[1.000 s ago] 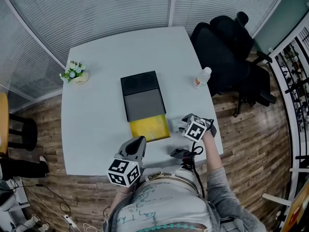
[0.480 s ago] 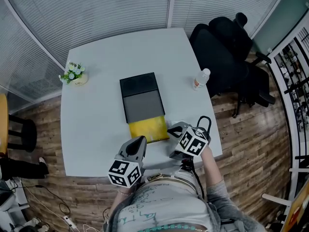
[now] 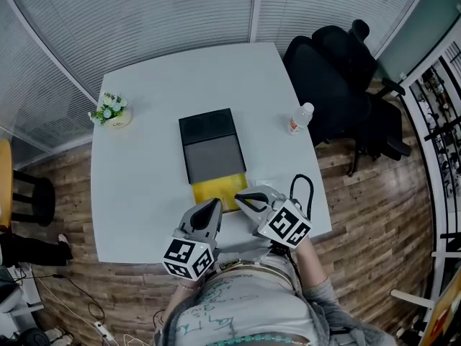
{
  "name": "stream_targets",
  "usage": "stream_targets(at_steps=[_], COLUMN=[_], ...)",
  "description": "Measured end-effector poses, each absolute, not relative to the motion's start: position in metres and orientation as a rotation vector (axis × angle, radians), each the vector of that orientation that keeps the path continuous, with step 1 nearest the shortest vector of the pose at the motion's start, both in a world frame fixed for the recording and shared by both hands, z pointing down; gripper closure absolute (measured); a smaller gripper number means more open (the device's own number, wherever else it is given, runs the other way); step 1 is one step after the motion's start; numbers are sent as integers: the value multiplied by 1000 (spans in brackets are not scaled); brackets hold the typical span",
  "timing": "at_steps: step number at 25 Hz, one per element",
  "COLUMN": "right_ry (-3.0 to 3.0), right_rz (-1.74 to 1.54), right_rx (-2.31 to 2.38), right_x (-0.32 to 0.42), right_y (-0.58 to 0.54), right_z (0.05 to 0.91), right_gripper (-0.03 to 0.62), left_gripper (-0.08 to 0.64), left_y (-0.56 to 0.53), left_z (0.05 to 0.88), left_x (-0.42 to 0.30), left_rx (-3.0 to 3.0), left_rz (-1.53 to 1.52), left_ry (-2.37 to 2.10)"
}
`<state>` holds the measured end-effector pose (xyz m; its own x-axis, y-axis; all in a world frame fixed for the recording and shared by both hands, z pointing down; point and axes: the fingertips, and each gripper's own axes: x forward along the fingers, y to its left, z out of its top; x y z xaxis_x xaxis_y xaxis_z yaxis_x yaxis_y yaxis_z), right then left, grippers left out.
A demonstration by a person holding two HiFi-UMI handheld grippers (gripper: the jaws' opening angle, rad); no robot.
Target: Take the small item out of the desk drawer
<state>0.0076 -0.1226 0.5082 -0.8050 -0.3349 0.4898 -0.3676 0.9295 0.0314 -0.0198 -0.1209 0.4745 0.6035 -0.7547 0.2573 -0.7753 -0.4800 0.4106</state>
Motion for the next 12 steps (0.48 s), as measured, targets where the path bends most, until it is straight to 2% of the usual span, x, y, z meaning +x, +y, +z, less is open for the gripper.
stream_targets(at_steps=[12], right_ry=[-2851], right_rz=[17], right_rx=[539], right_x=[-4], right_y=[-121], right_z=[459], right_gripper=[589], left_gripper=[563], left_y=[-123], left_z=[454], left_x=[-21], left_rx=[2397], left_rz=[-29], left_ry=[-1229])
